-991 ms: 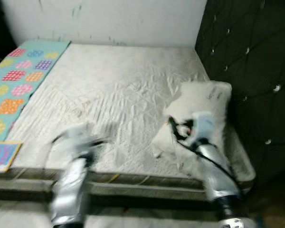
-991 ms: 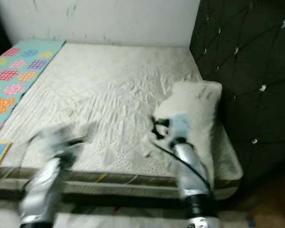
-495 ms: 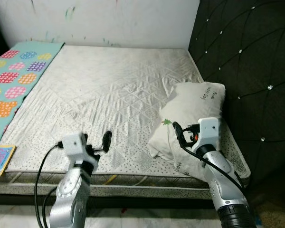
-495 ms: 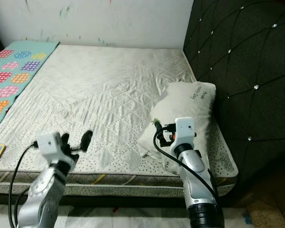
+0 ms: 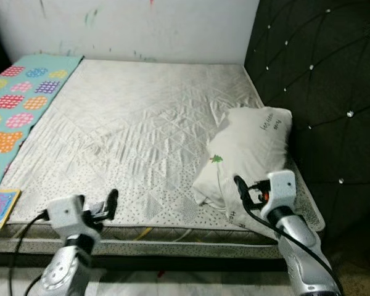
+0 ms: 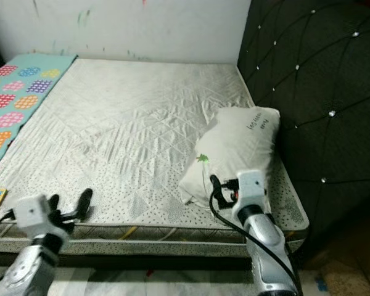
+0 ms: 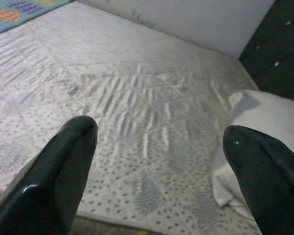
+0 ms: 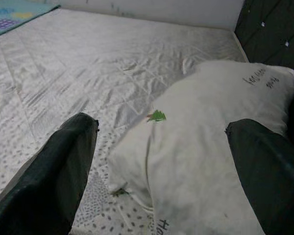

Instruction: Clean up the room

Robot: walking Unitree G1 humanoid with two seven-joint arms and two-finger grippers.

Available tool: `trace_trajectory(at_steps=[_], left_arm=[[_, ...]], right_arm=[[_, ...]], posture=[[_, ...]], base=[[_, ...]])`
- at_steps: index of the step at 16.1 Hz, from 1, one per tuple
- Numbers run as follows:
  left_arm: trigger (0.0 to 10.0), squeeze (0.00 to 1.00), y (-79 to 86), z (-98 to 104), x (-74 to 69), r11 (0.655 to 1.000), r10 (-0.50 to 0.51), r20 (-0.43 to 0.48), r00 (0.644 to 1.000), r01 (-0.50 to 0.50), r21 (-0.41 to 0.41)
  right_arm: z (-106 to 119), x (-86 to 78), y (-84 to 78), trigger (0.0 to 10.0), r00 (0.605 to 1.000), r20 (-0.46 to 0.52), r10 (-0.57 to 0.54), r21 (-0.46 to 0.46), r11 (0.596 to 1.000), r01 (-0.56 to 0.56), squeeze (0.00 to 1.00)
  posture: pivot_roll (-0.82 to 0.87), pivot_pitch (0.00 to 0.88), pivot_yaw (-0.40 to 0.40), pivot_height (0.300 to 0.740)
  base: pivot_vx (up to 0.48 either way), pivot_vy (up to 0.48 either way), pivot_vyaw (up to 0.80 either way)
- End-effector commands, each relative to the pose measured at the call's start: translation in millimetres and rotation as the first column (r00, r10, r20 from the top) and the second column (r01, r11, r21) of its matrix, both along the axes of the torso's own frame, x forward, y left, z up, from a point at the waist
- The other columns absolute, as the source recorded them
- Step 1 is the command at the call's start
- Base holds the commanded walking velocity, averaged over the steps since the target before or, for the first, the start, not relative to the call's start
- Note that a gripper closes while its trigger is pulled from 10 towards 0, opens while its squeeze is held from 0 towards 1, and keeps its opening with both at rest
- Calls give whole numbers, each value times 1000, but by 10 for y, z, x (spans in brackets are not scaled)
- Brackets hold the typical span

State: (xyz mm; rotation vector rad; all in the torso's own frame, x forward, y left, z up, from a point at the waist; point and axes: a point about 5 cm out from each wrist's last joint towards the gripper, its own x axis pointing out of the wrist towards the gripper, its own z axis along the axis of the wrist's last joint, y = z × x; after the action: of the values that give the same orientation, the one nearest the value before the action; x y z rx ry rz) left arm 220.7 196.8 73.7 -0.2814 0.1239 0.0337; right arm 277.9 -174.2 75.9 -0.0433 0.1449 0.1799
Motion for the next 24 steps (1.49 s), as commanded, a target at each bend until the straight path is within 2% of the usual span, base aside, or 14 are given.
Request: trace_trajectory(at_steps=[1, 6, 8, 15, 24], left_arm=[[10000, 0, -45, 68, -5, 1000, -31, 28, 999, 31, 2], [10000, 0, -125, 59, -26, 998, -60, 15, 998, 60, 1], [10000, 0, -177, 91, 18, 996, -82, 26, 996, 83, -23], [10000, 0, -194, 112, 24, 994, -103, 39, 994, 104, -34], [10000, 0, -211, 103, 49, 992, -119, 38, 992, 120, -33]], right_arm=[[102, 6, 19, 10000, 998, 62, 23, -13, 1000, -23, 0], [96, -59, 26, 10000, 997, 60, 54, -115, 992, -47, 0], [111, -49, 103, 10000, 993, 67, 99, -104, 990, -92, 0], [105, -27, 116, 10000, 993, 60, 105, -113, 989, -98, 0], [126, 1, 133, 10000, 991, 76, 110, -110, 989, -101, 0]], posture=[[-75, 5, -44, 740], [-80, 20, -40, 740], [-82, 25, -37, 740], [-82, 30, -40, 740], [-84, 15, -39, 740]], base=[[0, 0, 0], [0, 0, 0], [0, 0, 0], [0, 0, 0], [206, 0, 0]])
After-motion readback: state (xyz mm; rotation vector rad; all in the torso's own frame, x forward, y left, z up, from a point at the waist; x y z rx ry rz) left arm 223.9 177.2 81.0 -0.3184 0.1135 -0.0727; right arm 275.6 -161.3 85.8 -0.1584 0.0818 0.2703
